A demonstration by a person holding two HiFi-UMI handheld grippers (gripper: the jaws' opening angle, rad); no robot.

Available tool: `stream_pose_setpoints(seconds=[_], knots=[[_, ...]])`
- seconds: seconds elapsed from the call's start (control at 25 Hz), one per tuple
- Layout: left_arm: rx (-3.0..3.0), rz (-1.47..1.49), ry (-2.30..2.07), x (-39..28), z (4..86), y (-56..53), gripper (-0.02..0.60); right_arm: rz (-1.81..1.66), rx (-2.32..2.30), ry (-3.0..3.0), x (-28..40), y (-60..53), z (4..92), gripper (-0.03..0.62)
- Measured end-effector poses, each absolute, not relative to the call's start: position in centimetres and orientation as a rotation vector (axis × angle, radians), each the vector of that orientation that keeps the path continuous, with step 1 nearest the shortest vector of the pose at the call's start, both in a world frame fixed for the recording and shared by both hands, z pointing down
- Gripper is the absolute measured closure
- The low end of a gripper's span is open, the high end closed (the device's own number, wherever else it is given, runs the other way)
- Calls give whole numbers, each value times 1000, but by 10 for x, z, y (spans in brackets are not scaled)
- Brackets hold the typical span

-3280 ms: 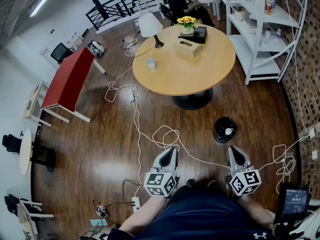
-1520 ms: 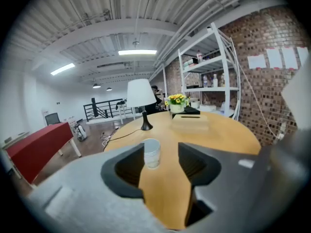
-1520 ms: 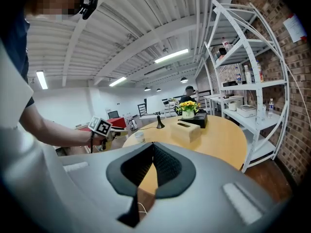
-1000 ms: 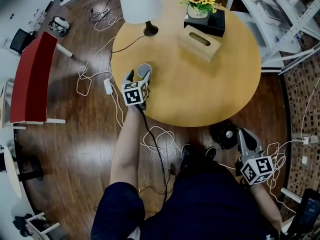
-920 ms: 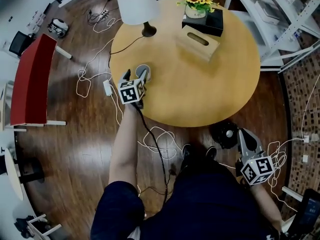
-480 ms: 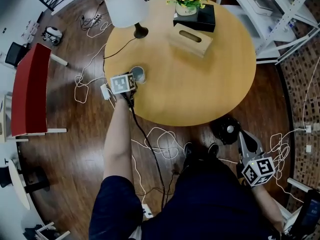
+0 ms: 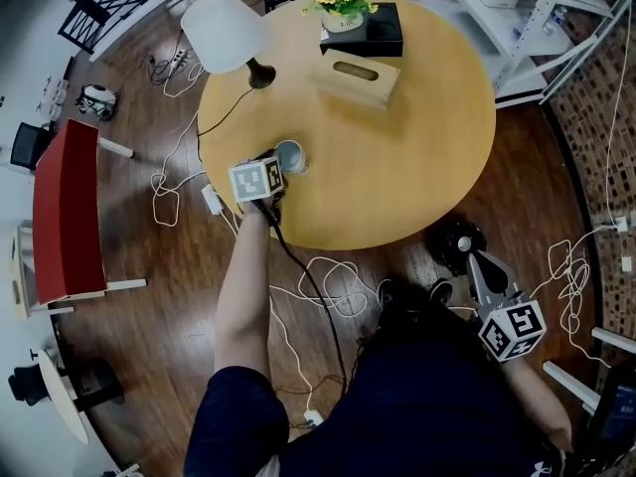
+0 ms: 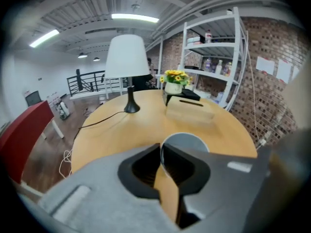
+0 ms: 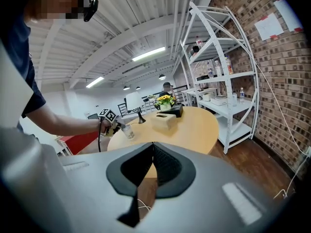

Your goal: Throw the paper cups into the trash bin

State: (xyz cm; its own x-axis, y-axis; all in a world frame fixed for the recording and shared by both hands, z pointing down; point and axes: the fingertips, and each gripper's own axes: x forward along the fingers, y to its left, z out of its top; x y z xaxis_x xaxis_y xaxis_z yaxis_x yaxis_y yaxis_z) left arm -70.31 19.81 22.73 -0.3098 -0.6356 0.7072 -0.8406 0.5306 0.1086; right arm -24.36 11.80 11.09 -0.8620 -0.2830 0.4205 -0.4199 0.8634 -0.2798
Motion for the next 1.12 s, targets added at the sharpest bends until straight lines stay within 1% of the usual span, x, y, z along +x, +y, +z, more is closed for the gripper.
stream_pose_setpoints(seconds=[0.28, 0.44, 0.64, 0.92, 1.12], knots=[[1444, 494, -1973, -613, 185, 128, 557, 573, 602, -2714, -225, 121, 105, 583], [1599, 535, -1889, -533, 169, 89, 557, 615, 698, -2734, -194, 107, 104, 583], [1795, 584, -1753, -410, 151, 45, 557, 650, 803, -2739, -131, 92, 101, 583], [2042, 678, -1555, -230, 141, 6, 556, 692, 1012, -2706, -22, 66, 101, 583], [2137, 740, -1403, -137, 157, 0, 555, 734, 1171, -2645, 46, 51, 106, 583]])
